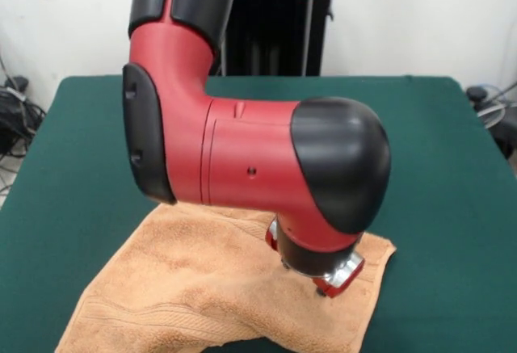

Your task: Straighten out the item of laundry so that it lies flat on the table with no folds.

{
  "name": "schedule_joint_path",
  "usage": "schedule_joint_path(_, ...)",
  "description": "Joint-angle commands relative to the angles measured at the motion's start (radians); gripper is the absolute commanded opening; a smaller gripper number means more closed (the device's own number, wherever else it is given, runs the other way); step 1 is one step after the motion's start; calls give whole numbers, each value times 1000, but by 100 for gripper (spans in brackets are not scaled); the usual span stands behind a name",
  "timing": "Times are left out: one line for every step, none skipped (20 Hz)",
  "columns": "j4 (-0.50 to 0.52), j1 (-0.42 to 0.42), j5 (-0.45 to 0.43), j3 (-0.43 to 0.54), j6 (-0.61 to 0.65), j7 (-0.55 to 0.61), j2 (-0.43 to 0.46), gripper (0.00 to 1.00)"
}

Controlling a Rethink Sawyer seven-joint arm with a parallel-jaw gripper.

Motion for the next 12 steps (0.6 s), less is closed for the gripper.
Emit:
schedule_joint_path(-204, -40, -95, 140, -47, -297, 291, 100)
schedule_joint_path(-240, -41, -102, 154, -20, -307, 318, 100)
schedule_joint_path(-297, -53, -100, 198, 86, -314, 367, 100)
schedule_joint_path(-319, -56, -121, 211, 89, -333, 387, 100)
schedule_joint_path(-341, -58, -142, 224, 93, -352, 406, 100)
schedule_joint_path(-354, -65, -150, 245, 135, -341, 421, 100)
schedule_joint_path(-366, -72, -158, 267, 176, -330, 437, 100)
schedule_joint_path(-374, -75, -176, 278, 174, -330, 447, 100)
schedule_joint_path(-382, -77, -194, 289, 172, -330, 457, 100)
schedule_joint_path(-384, -79, -202, 293, 153, -327, 464, 100)
schedule_joint_path(-378, -79, -205, 285, 53, -319, 475, 100)
schedule_joint_path(-377, -78, -208, 279, 9, -308, 481, 100)
